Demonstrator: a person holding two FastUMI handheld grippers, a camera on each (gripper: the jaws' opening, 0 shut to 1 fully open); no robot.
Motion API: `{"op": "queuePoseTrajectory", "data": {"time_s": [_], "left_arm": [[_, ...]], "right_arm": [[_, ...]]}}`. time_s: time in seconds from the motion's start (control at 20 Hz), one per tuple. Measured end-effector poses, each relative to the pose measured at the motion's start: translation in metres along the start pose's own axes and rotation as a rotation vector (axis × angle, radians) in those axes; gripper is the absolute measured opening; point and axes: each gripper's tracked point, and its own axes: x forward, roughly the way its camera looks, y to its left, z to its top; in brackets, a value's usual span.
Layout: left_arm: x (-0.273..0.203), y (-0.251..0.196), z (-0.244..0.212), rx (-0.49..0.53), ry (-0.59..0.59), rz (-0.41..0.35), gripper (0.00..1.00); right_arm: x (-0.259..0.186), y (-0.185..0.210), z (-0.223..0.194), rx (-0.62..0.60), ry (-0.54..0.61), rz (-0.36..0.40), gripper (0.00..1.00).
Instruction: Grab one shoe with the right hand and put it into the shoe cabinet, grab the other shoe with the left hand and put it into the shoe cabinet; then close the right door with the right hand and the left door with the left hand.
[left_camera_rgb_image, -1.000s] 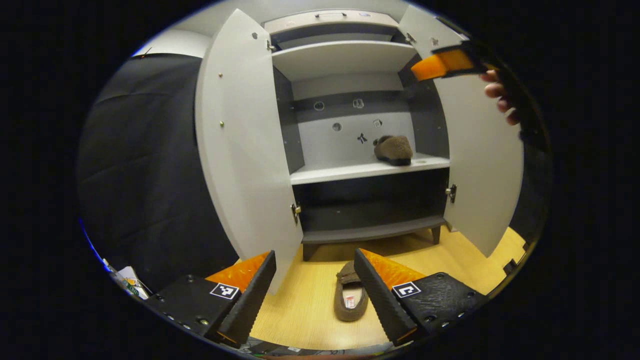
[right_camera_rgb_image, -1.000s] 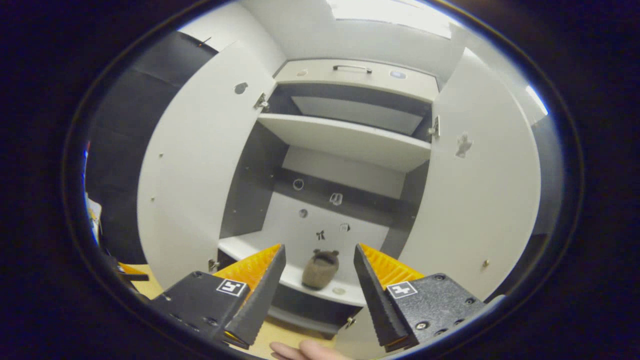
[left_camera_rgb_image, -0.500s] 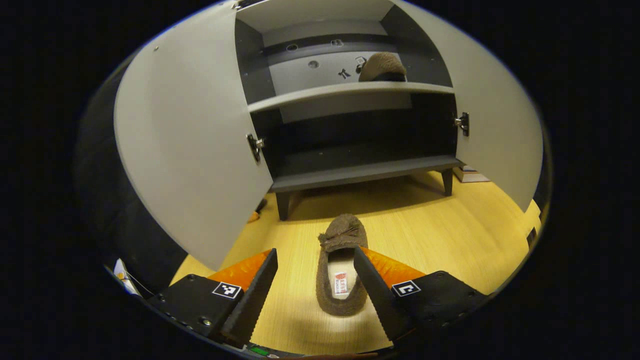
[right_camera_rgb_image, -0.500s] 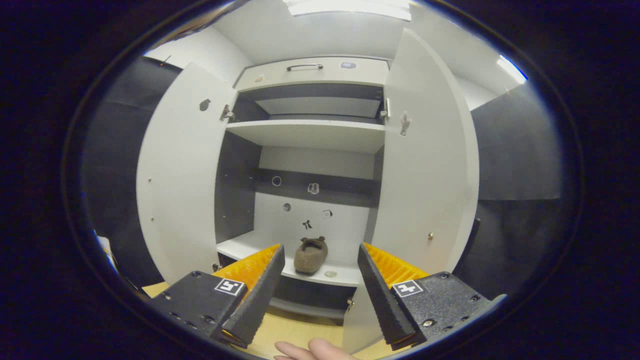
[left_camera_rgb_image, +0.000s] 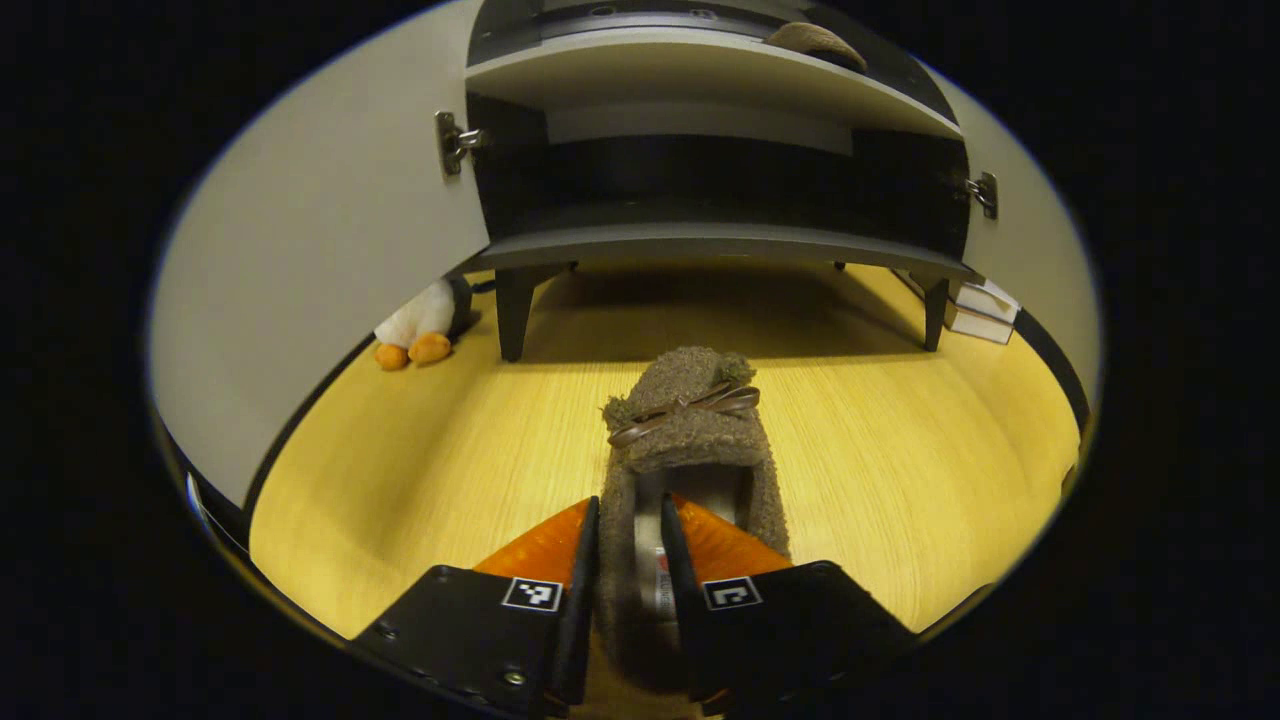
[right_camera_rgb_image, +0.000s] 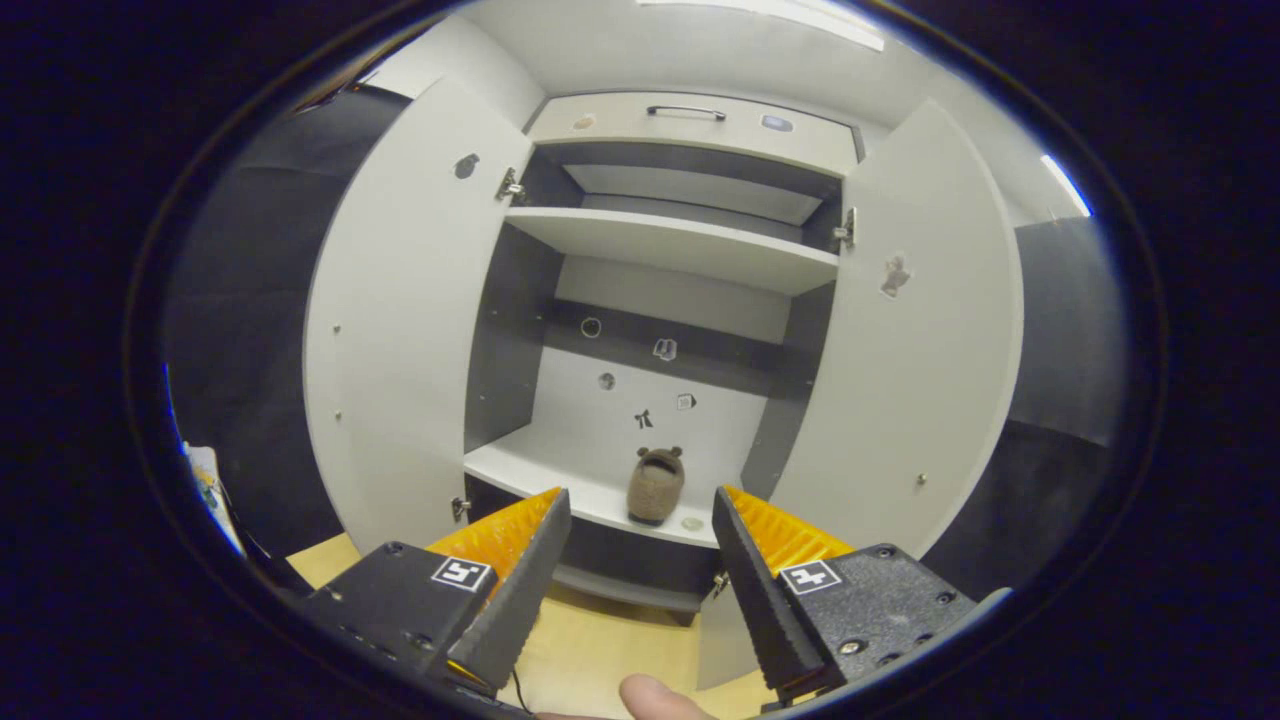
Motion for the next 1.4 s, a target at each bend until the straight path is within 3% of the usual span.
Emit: {"op": "queuePoseTrajectory", "data": {"time_s": [0.05, 0.15, 0.3, 0.4, 0.45, 0.65, 0.95, 1.0, 1.15, 1.2, 1.4], "left_arm": [[-0.002, 0.005, 0.002, 0.019, 0.006, 0.034, 0.34], [-0.003, 0.003, 0.004, 0.028, 0.033, 0.039, 0.11], [-0.004, 0.003, 0.002, 0.025, 0.061, 0.031, 0.06], [-0.006, 0.003, 0.002, 0.006, 0.084, 0.025, 0.06], [-0.009, 0.003, 0.002, -0.017, 0.103, 0.027, 0.06], [-0.026, 0.004, 0.022, -0.045, 0.082, 0.049, 0.05], [-0.070, 0.015, 0.076, -0.005, -0.030, 0.084, 0.05], [-0.078, 0.017, 0.087, -0.003, -0.042, 0.080, 0.06], [-0.110, 0.024, 0.138, 0.021, -0.109, 0.095, 0.05], [-0.127, 0.025, 0.164, 0.031, -0.142, 0.105, 0.05], [-0.169, 0.018, 0.271, 0.052, -0.268, 0.105, 0.05]], "right_arm": [[0.002, 0.001, -0.003, -0.015, -0.004, -0.003, 0.90], [0.005, 0.004, -0.018, -0.056, 0.059, 0.012, 0.88], [0.014, 0.008, -0.037, -0.019, 0.129, 0.026, 0.77], [0.018, 0.006, -0.048, -0.012, 0.156, 0.025, 0.81], [0.021, 0.001, -0.052, -0.021, 0.168, 0.015, 0.77], [0.030, -0.009, -0.058, -0.007, 0.185, 0.011, 0.77], [0.030, -0.014, -0.067, 0.038, 0.187, 0.045, 0.77], [0.030, -0.011, -0.071, 0.048, 0.196, 0.069, 0.81], [0.032, -0.012, -0.081, 0.057, 0.222, 0.094, 0.77], [0.033, -0.014, -0.080, 0.066, 0.217, 0.093, 0.80], [0.035, -0.026, -0.070, 0.103, 0.159, 0.084, 0.77]]}}
